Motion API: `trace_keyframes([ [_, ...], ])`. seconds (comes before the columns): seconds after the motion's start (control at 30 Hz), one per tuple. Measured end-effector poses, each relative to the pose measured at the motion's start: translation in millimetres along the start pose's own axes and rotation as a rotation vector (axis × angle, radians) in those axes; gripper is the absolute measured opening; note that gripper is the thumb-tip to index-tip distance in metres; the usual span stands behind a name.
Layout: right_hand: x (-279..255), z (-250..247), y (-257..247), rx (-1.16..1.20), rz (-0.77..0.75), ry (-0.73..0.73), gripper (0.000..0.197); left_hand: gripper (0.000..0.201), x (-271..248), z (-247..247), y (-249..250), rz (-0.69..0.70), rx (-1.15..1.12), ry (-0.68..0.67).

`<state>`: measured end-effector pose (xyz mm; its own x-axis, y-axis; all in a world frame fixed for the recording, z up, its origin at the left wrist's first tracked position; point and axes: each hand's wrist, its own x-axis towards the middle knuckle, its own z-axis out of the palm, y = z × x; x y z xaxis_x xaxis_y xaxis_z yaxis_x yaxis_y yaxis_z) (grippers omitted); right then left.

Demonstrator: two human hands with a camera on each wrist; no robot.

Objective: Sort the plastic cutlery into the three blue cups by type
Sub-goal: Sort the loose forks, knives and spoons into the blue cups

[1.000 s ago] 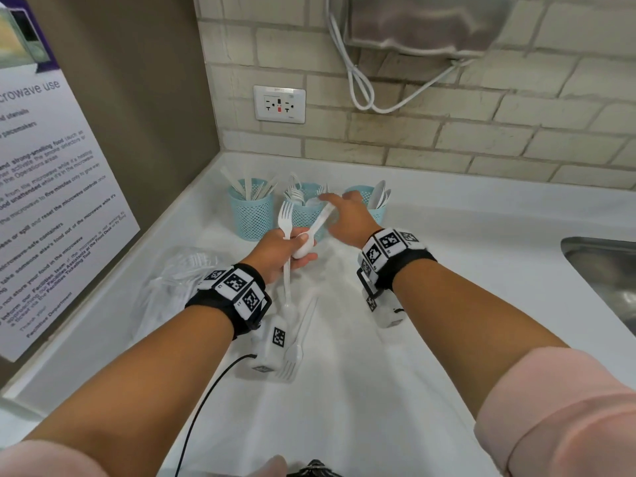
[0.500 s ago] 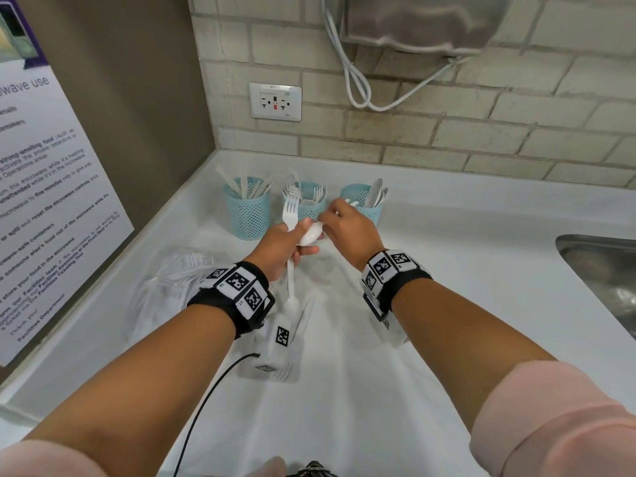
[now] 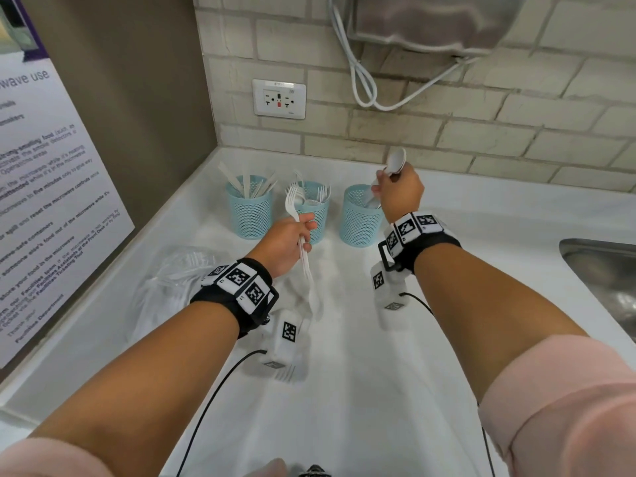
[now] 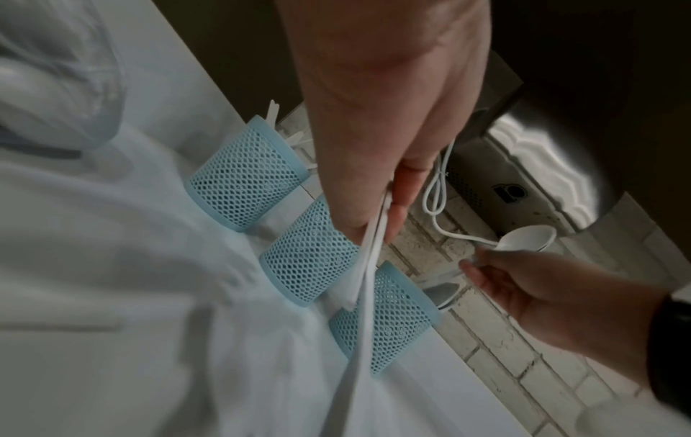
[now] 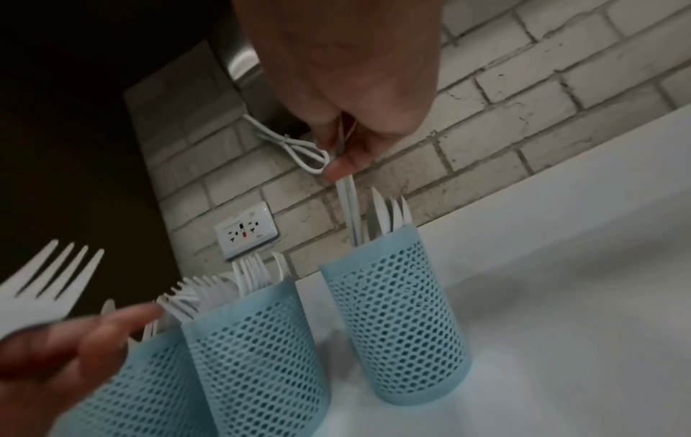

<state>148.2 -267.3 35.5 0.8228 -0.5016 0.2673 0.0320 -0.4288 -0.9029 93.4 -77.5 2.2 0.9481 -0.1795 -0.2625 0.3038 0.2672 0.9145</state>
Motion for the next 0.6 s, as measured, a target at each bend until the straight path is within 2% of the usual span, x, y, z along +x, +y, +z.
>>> trace_keyframes([
  [0.13,3.9,9.1,11.3,-0.136,0.007,-0.158,0.014,0.035,1.0,-4.6,-1.3,0.018,-0.033,-0.048],
  [0.2,3.8,10.0,14.6,-0.158,0.015,-0.169,0.014,0.034,2.2,-7.4,-2.0,0.027,-0.055,-0.065],
  [0.37,1.3,8.8,16.5,-0.13,-0.012,-0.151,0.031,0.032,1.3,-11.2,-1.8,0.044,-0.127,-0.085],
  [0.5,-10.9,7.6,5.5,-0.256,-0.314,-0.05,0.03,0.031,-1.1,-12.2,-0.5,0.07,-0.115,-0.096],
  [0.6,-24.5,8.6,-0.9,-0.286,-0.513,-0.087,0.019,0.032,-0.9,-13.2,-1.8,0.081,-0.105,-0.067],
])
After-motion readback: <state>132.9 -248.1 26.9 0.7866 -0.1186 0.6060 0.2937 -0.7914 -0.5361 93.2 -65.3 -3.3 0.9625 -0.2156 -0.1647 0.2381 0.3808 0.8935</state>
